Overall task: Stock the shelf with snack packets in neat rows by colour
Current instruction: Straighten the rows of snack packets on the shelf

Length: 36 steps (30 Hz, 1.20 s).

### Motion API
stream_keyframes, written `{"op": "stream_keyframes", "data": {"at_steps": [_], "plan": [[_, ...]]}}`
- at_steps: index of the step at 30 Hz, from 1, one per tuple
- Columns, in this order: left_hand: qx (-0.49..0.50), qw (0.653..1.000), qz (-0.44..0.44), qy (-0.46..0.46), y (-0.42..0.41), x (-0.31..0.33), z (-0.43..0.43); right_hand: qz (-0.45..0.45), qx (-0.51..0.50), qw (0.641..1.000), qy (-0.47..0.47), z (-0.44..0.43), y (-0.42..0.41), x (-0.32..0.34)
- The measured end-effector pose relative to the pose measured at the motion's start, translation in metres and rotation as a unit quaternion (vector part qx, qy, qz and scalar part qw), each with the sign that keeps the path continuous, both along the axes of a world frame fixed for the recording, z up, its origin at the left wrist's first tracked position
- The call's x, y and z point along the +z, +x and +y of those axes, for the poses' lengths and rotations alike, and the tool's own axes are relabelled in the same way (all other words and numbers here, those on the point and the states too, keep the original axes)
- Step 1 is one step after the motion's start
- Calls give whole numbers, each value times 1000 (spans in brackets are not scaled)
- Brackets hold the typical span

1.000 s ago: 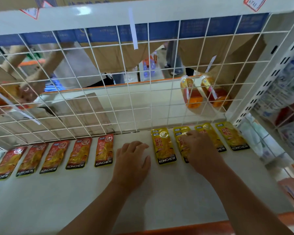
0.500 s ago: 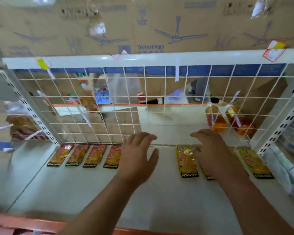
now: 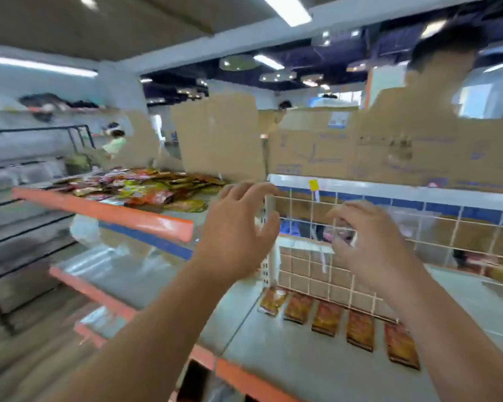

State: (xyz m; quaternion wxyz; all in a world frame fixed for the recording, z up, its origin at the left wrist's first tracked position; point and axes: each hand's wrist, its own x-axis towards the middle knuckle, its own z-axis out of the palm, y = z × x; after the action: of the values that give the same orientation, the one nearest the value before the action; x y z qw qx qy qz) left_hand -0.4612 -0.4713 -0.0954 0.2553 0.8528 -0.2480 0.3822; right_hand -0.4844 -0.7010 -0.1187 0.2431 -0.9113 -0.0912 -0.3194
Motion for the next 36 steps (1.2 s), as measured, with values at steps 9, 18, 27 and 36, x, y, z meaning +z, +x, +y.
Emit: {"op": "stream_keyframes", "data": {"at_steps": [9, 18, 27, 36], "plan": [[149, 984, 85, 53, 0, 62, 228, -2, 104, 994, -28, 192, 57, 72], [155, 961, 211, 88, 73, 63, 294, 95, 118, 985, -88, 236, 144, 100], [105, 924, 281, 237, 178, 70, 283, 263, 132, 919, -262, 267, 224, 79], [-30, 919, 277, 280, 240, 96, 288, 274, 100, 909, -298, 252, 220, 89]]}}
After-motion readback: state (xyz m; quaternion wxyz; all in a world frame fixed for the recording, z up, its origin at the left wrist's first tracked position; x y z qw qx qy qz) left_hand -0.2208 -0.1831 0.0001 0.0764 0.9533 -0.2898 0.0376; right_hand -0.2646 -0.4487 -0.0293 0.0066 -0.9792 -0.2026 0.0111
